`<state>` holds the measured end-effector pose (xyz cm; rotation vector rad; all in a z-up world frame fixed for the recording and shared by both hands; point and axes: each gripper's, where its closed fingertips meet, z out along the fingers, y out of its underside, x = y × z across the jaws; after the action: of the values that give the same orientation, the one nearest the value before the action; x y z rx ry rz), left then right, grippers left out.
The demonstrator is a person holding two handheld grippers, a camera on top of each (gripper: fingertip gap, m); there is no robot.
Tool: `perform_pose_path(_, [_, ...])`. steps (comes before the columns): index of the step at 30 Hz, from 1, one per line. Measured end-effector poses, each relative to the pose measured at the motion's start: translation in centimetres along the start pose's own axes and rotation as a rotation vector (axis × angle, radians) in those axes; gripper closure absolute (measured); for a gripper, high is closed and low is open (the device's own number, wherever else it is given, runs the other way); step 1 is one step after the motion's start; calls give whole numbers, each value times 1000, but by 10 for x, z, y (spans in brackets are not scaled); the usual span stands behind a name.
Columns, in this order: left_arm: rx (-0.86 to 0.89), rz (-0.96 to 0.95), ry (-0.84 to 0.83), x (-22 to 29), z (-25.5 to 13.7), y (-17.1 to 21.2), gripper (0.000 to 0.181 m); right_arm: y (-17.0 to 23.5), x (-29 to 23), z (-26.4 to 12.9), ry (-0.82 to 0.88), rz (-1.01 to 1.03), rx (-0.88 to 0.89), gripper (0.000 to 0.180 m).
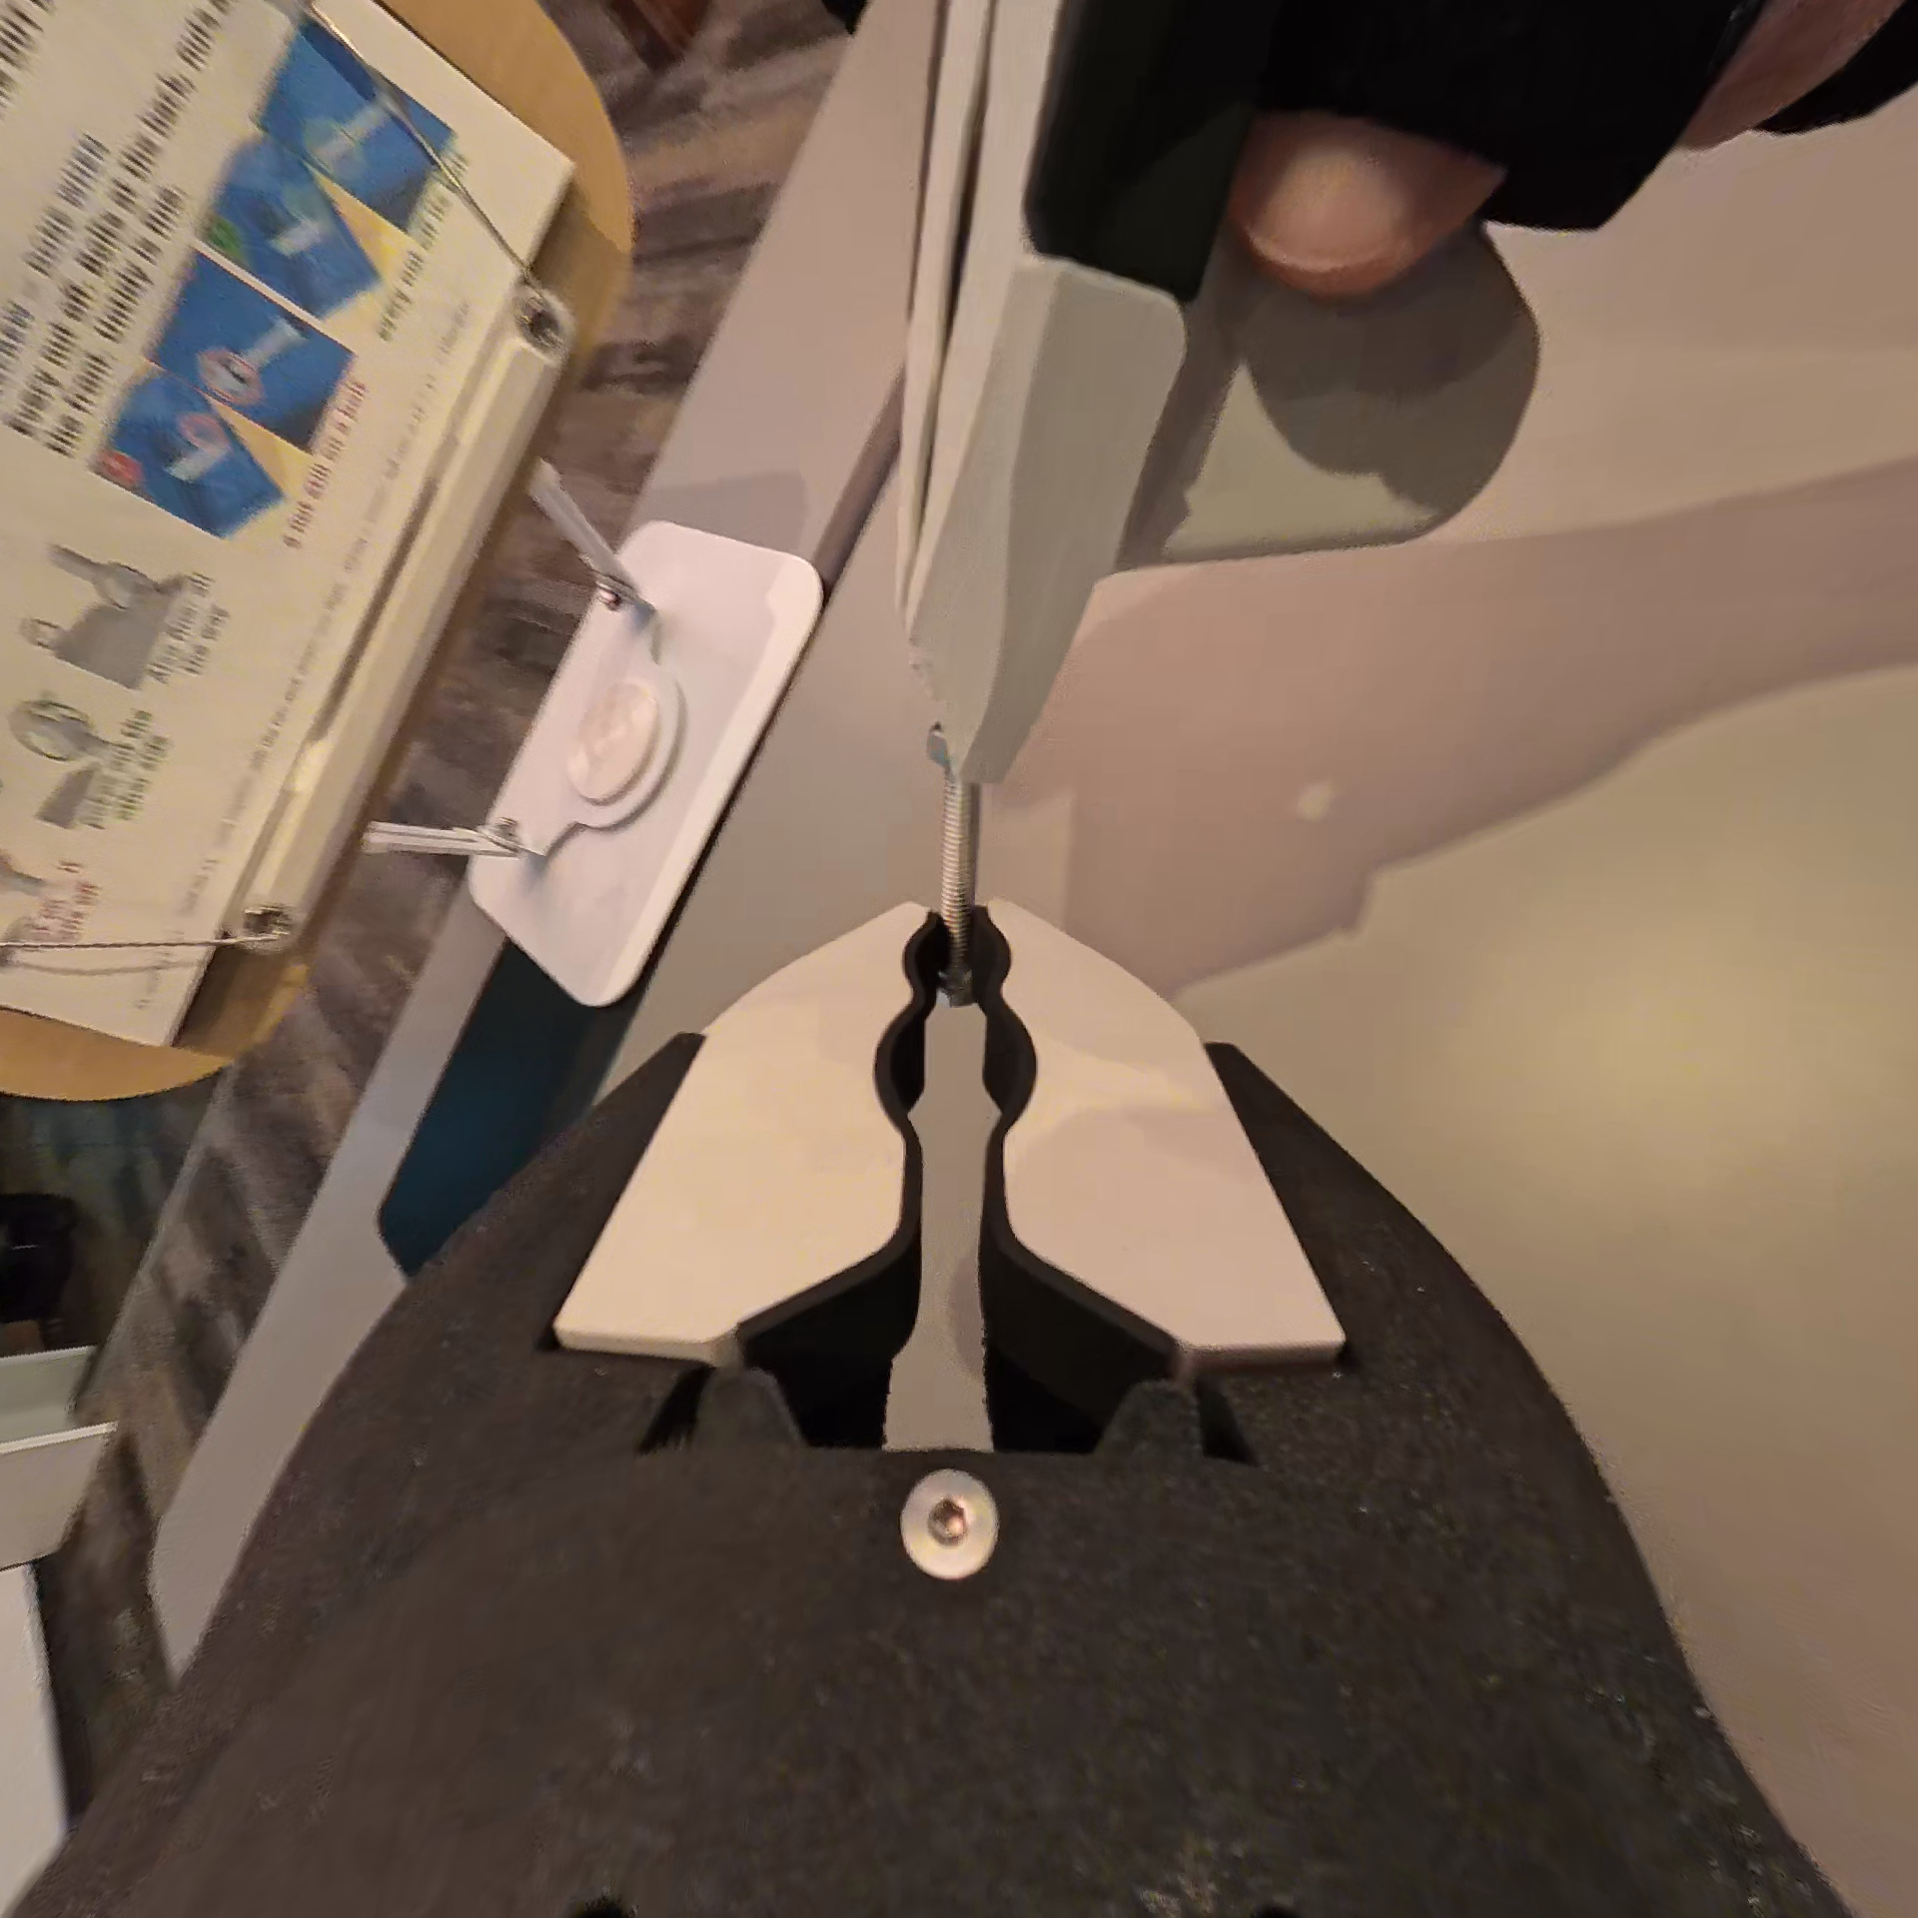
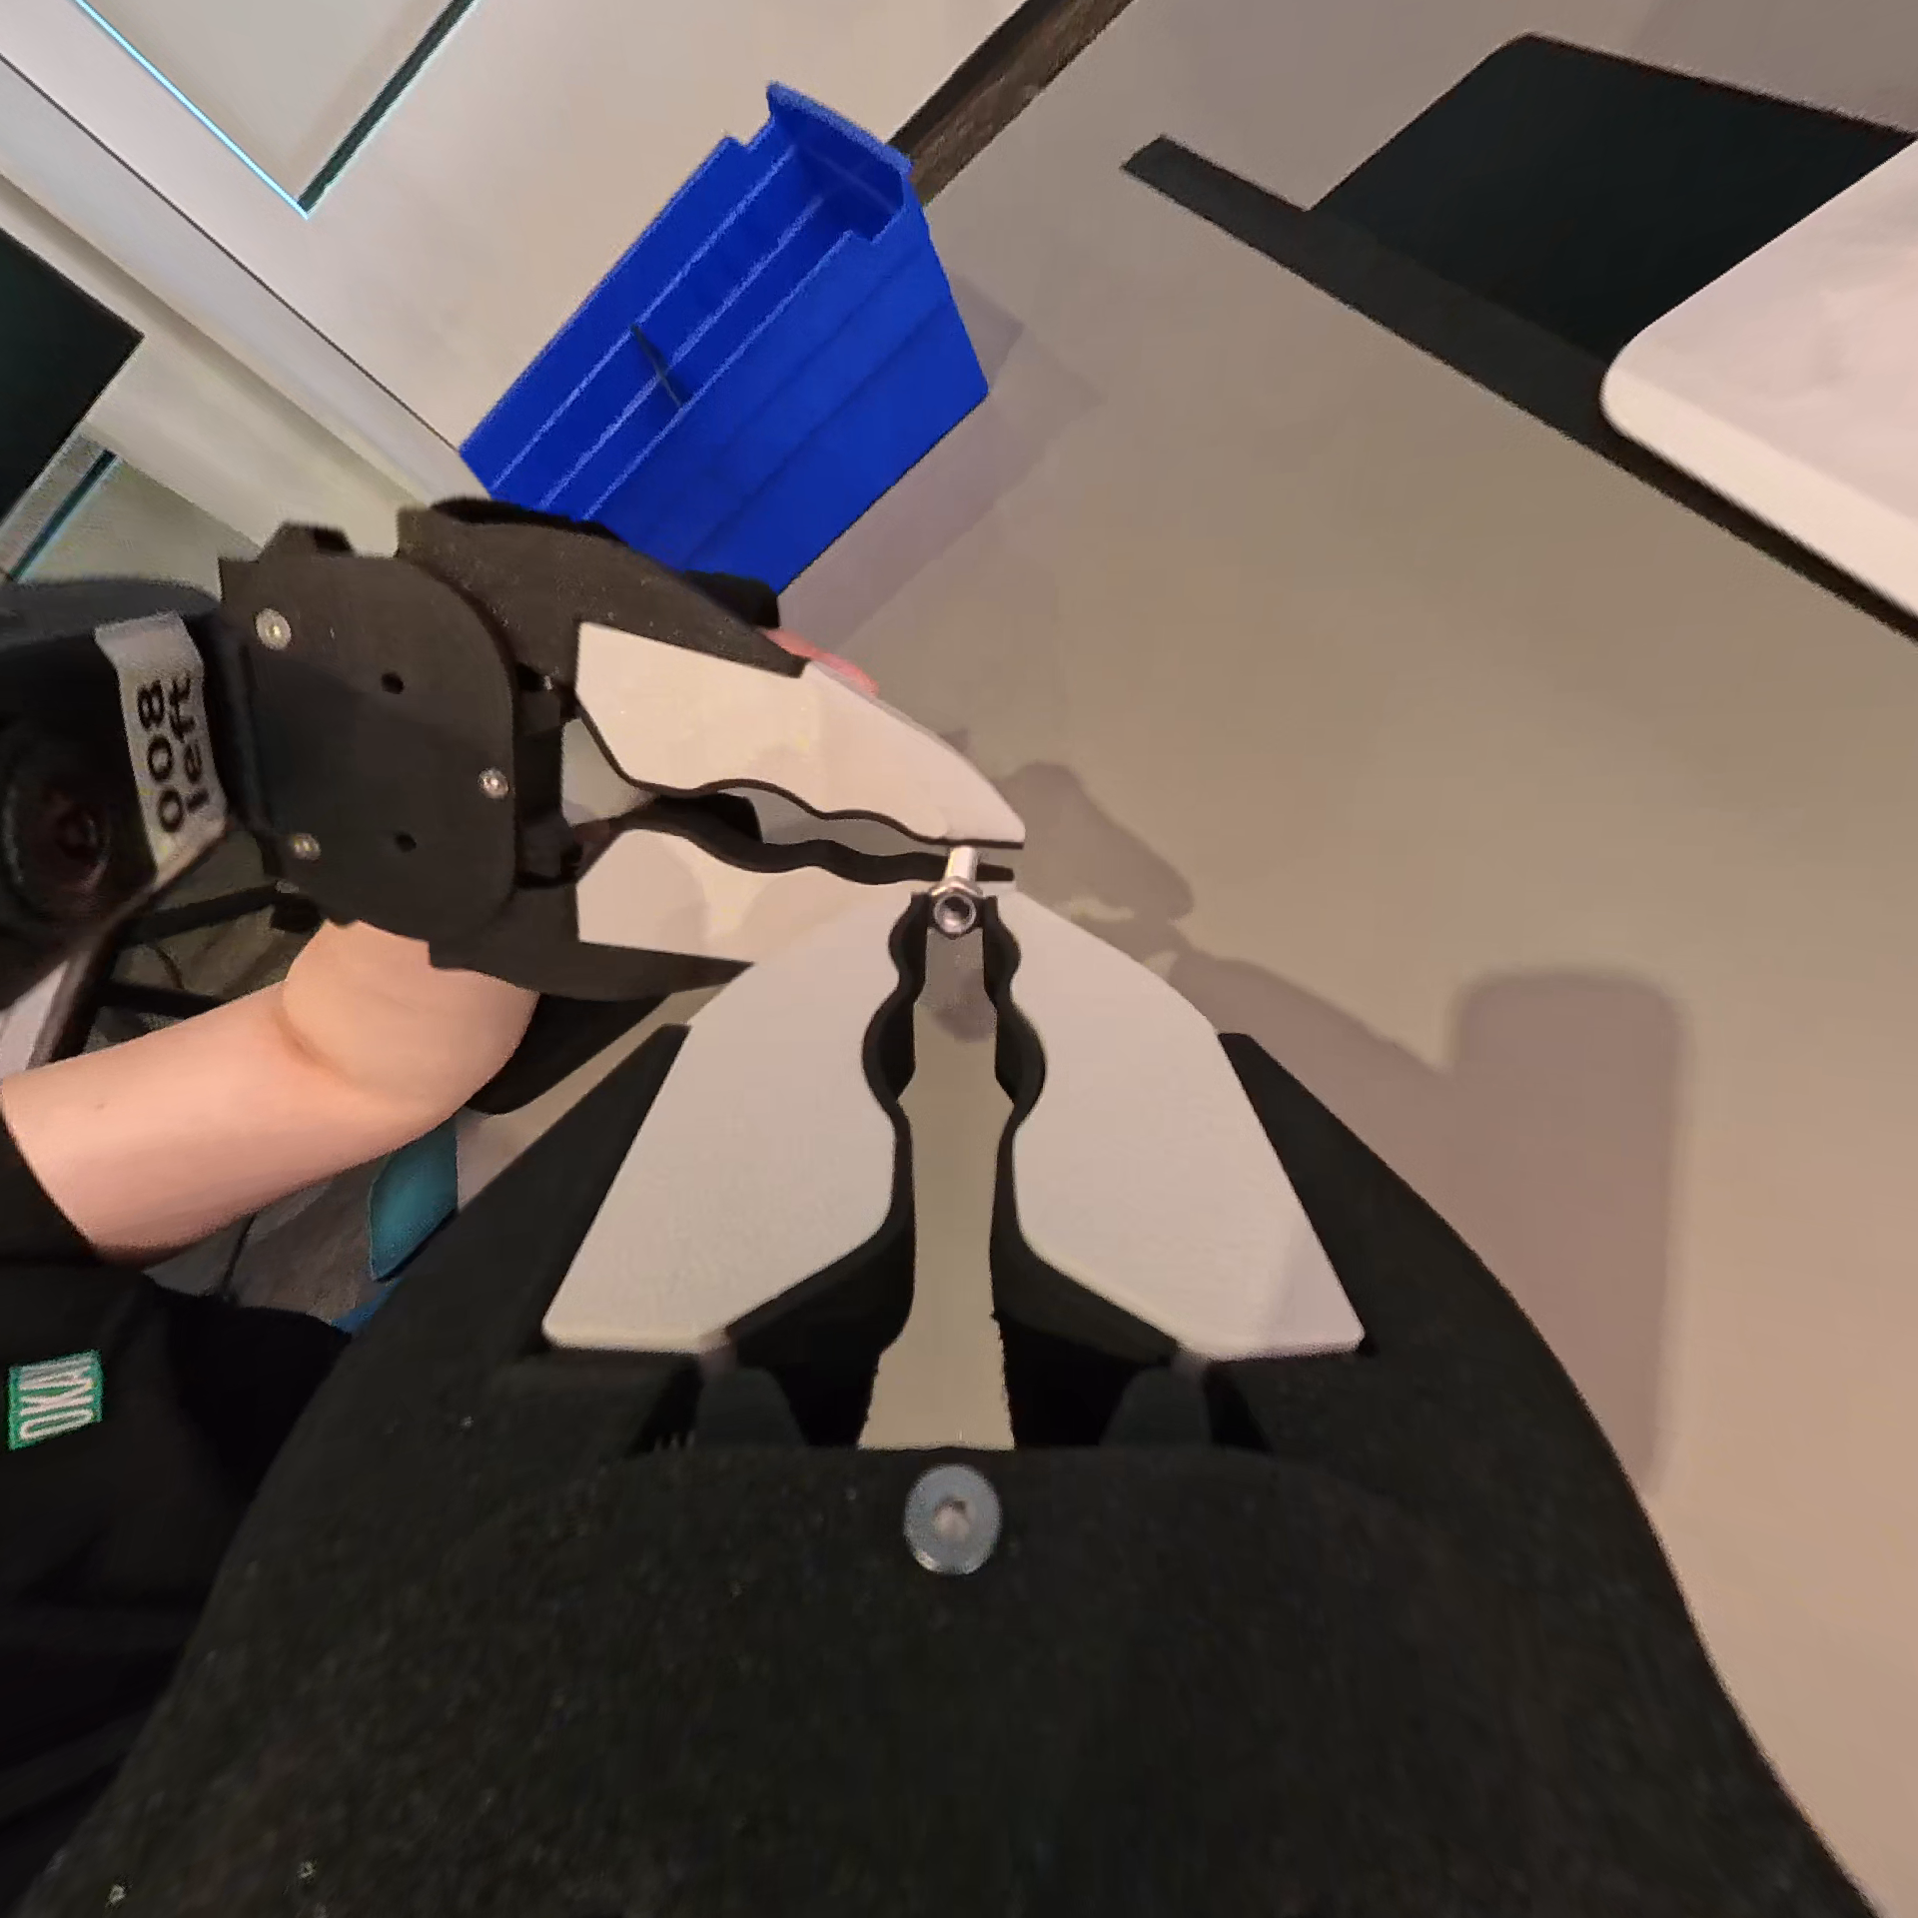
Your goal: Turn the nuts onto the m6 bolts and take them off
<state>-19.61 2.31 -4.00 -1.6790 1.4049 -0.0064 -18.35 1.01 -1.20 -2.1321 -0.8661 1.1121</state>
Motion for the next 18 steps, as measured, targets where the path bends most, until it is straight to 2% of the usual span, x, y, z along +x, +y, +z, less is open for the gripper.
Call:
perform_pose_path(1, [6, 14, -36, -2, 0, -2, 176, -2, 1, -2, 5, 2, 12, 170])
perform_pose_path(7, [5, 90, -245, -17, 2, -10, 176, -11, 4, -7, 30, 19, 72, 171])
perform_pose_path(18, [42, 14, -187, -14, 3, -10, 176, -12, 4, -7, 34, 4, 73, 170])
